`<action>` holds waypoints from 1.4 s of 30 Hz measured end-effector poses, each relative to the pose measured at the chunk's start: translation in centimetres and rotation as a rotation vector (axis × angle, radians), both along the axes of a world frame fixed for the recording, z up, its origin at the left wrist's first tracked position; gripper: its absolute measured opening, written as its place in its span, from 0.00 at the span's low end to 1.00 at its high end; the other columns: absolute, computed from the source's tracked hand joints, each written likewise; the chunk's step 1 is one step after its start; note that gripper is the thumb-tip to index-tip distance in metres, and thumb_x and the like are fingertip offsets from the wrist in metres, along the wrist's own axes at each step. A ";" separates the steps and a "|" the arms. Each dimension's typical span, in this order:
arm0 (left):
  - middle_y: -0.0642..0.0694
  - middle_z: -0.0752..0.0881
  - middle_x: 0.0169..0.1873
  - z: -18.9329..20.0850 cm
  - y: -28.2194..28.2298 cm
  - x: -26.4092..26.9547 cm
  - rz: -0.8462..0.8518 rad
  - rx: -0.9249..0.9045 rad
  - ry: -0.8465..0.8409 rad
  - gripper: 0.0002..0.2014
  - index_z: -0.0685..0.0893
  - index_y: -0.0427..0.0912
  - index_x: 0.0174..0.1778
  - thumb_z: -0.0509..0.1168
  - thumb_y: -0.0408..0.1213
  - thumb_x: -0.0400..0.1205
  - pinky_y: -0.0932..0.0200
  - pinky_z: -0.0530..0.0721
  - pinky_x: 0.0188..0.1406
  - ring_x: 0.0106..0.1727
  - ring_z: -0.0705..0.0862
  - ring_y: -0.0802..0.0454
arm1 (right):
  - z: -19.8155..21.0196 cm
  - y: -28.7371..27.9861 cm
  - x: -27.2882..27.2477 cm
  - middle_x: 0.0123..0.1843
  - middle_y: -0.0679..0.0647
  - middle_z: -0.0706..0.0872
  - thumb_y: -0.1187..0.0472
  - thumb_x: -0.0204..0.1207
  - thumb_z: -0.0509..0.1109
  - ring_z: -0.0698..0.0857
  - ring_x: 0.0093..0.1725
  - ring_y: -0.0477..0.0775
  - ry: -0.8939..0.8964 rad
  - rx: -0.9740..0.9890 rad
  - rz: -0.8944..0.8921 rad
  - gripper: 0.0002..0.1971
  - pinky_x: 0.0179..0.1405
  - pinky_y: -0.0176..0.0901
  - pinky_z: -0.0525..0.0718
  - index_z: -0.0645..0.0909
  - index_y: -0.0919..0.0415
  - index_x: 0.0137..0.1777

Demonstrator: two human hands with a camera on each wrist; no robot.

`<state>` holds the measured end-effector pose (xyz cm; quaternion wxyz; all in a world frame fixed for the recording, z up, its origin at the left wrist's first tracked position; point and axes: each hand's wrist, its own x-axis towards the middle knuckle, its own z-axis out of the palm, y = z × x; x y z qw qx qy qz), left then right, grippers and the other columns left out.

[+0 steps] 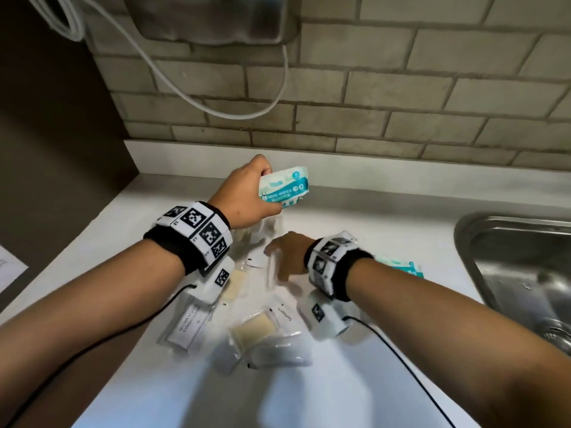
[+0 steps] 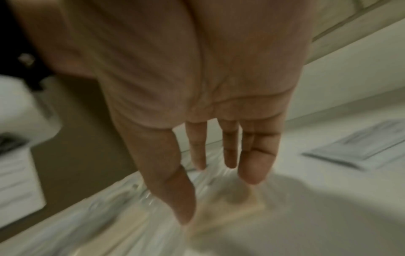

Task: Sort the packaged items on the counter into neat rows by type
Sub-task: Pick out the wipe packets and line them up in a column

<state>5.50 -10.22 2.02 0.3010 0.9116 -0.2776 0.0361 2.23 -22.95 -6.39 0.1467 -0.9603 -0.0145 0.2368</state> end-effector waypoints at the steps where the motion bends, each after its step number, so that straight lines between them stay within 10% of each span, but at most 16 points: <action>1: 0.48 0.82 0.46 0.0 0.1 0.4 0.005 -0.008 0.001 0.22 0.70 0.43 0.48 0.78 0.38 0.70 0.67 0.75 0.26 0.43 0.83 0.52 | 0.8 -1.2 0.6 0.70 0.53 0.77 0.62 0.67 0.78 0.79 0.68 0.56 -0.004 0.046 -0.053 0.33 0.59 0.40 0.78 0.75 0.49 0.73; 4: 0.49 0.82 0.46 -0.2 0.2 1.1 0.018 -0.019 0.008 0.22 0.71 0.43 0.48 0.78 0.38 0.70 0.67 0.73 0.25 0.43 0.83 0.52 | 2.0 -4.3 1.9 0.63 0.53 0.82 0.62 0.68 0.77 0.83 0.60 0.56 -0.040 0.002 -0.226 0.30 0.52 0.38 0.83 0.77 0.52 0.71; 9: 0.50 0.82 0.48 -1.2 -0.4 1.1 -0.023 0.009 0.021 0.22 0.70 0.44 0.49 0.79 0.39 0.70 0.69 0.73 0.24 0.44 0.83 0.53 | 0.6 -4.0 0.8 0.74 0.63 0.76 0.56 0.80 0.67 0.75 0.74 0.65 0.101 -0.331 -0.093 0.22 0.69 0.52 0.74 0.76 0.62 0.73; 14: 0.48 0.83 0.47 -1.4 0.3 1.2 -0.010 -0.004 0.027 0.23 0.70 0.44 0.48 0.79 0.39 0.70 0.68 0.74 0.25 0.45 0.84 0.52 | -1.6 1.7 0.6 0.85 0.66 0.49 0.57 0.74 0.68 0.51 0.83 0.69 0.021 -0.250 -0.014 0.48 0.82 0.65 0.51 0.40 0.66 0.84; 24: 0.49 0.83 0.48 -0.6 1.5 -1.7 -0.004 0.007 0.016 0.22 0.70 0.44 0.49 0.78 0.39 0.71 0.67 0.76 0.25 0.44 0.84 0.52 | 3.4 0.2 -6.7 0.74 0.49 0.77 0.55 0.73 0.75 0.77 0.72 0.53 -0.101 0.169 0.039 0.35 0.59 0.36 0.71 0.66 0.51 0.79; 29: 0.48 0.84 0.49 -0.8 1.5 -4.9 -0.044 0.014 0.013 0.22 0.71 0.43 0.50 0.78 0.39 0.71 0.63 0.79 0.27 0.45 0.85 0.52 | 2.2 1.1 -11.9 0.68 0.55 0.71 0.44 0.61 0.81 0.76 0.64 0.58 0.069 -0.209 0.224 0.45 0.61 0.56 0.82 0.64 0.54 0.76; 35: 0.50 0.82 0.45 -1.5 2.3 -7.4 -0.036 0.045 0.020 0.21 0.70 0.45 0.49 0.78 0.39 0.71 0.69 0.72 0.22 0.37 0.80 0.63 | -0.5 3.7 -11.9 0.56 0.57 0.72 0.55 0.63 0.77 0.78 0.39 0.55 -0.048 -0.117 0.112 0.30 0.38 0.48 0.82 0.68 0.58 0.63; 42: 0.48 0.83 0.47 -0.9 1.9 -8.2 -0.011 0.031 0.021 0.22 0.70 0.44 0.49 0.78 0.38 0.71 0.67 0.74 0.23 0.39 0.83 0.56 | -0.5 2.5 -11.7 0.64 0.52 0.80 0.64 0.65 0.75 0.84 0.59 0.55 -0.151 0.129 0.003 0.31 0.52 0.40 0.84 0.74 0.55 0.70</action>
